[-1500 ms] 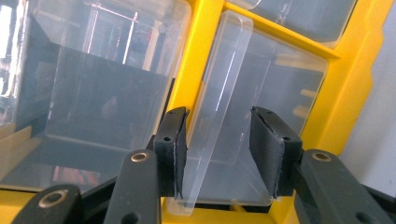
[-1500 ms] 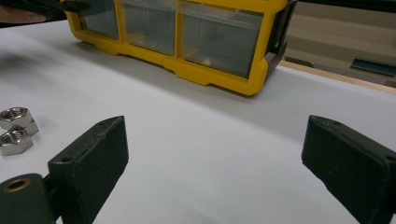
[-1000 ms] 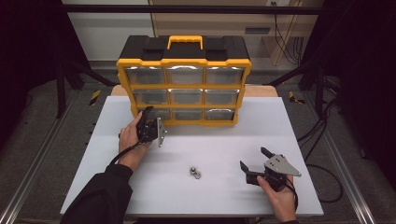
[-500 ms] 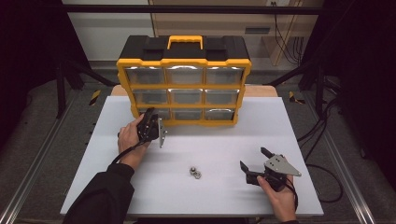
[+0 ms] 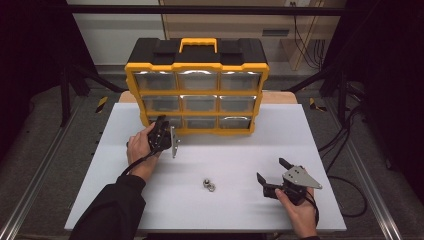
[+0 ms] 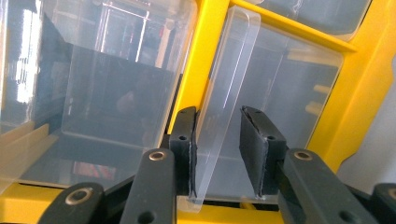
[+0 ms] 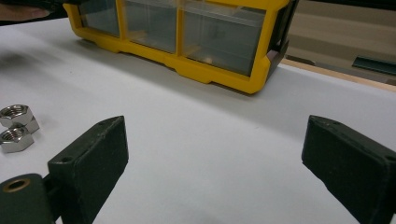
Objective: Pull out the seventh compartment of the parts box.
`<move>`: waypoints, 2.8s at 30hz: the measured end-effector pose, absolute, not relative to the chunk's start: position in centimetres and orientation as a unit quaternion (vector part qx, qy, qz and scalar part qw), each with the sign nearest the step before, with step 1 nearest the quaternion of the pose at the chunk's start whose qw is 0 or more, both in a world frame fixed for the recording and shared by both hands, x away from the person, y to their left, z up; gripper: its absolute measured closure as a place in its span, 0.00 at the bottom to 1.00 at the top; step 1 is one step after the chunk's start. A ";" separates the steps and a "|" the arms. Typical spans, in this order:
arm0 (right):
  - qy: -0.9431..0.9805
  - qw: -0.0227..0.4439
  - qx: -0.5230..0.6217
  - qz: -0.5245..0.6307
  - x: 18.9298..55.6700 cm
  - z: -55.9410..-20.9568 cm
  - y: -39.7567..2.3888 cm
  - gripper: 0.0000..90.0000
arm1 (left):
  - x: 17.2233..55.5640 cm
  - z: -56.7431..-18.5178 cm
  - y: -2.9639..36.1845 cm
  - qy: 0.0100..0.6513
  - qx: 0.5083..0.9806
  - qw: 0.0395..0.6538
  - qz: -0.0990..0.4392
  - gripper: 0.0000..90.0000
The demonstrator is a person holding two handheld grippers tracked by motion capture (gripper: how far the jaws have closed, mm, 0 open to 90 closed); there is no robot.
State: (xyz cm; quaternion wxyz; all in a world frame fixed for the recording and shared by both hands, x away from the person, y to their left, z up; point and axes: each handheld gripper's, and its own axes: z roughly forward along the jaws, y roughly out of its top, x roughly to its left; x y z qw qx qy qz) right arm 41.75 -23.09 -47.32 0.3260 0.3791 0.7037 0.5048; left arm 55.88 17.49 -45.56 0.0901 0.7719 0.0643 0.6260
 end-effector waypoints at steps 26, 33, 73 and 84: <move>0.704 0.325 0.380 0.504 41.8 -47.3 -23.1 0.08 | 55.9 -45.6 17.1 0.063 0.766 0.076 0.635 0.81; 0.704 0.325 0.380 0.504 41.8 -47.4 -23.2 0.08 | 55.9 -45.6 17.0 0.058 0.765 0.073 0.637 0.82; 0.706 0.326 0.379 0.502 41.8 -47.5 -23.2 0.08 | 55.4 -45.7 16.9 0.026 0.761 0.047 0.647 0.88; 0.706 0.324 0.381 0.501 41.8 -47.5 -23.1 0.08 | 55.1 -45.7 16.7 0.022 0.760 0.043 0.648 0.88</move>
